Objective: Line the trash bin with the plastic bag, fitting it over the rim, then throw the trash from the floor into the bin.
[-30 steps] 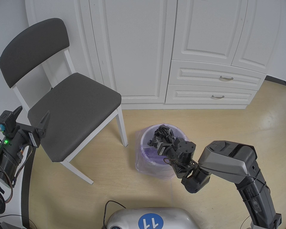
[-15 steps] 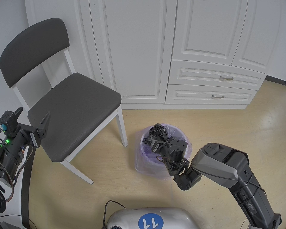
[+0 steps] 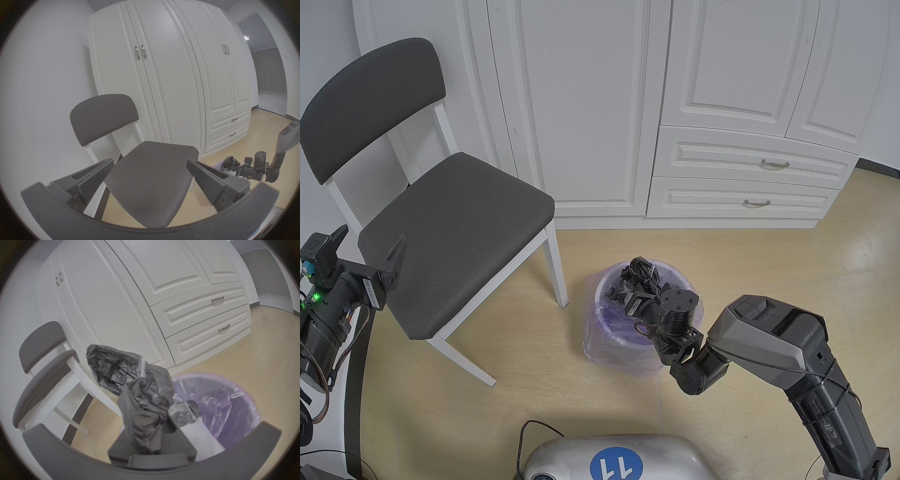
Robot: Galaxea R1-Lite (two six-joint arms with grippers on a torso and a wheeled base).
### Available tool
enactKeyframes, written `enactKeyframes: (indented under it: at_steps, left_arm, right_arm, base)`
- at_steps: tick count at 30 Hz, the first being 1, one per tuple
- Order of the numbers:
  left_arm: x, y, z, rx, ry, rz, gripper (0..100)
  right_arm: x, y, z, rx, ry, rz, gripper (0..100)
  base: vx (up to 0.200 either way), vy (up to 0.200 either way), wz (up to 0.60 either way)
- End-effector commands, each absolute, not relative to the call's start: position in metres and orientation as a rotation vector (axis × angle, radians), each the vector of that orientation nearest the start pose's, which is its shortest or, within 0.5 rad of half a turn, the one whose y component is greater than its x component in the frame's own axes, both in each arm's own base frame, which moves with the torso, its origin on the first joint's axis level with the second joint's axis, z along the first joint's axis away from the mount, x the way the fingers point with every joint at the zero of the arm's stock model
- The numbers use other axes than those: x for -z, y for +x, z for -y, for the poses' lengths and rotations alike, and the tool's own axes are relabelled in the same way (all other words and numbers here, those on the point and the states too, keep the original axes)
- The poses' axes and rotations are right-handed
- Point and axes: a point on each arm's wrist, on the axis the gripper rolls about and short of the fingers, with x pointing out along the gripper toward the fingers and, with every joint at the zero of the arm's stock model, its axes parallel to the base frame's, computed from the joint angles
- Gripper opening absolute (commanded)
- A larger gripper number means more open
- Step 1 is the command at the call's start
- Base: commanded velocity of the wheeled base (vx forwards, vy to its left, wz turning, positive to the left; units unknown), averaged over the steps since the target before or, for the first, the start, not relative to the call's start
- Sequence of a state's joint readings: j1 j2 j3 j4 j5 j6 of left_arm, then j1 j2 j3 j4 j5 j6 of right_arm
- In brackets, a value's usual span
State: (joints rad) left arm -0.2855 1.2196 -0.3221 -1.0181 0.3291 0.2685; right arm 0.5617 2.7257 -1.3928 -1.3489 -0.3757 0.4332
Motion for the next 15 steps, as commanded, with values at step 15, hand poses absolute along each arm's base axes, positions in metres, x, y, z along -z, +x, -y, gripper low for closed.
enactKeyframes:
  at_steps: [15]
  left_arm:
    - [-0.206,0.159,0.039,-0.061,0.229,0.117,100]
  right_arm:
    - [0.038,0.426,-0.244,-0.156,0.419,-0.047,0]
  base:
    - [0.0,0.0,0.0]
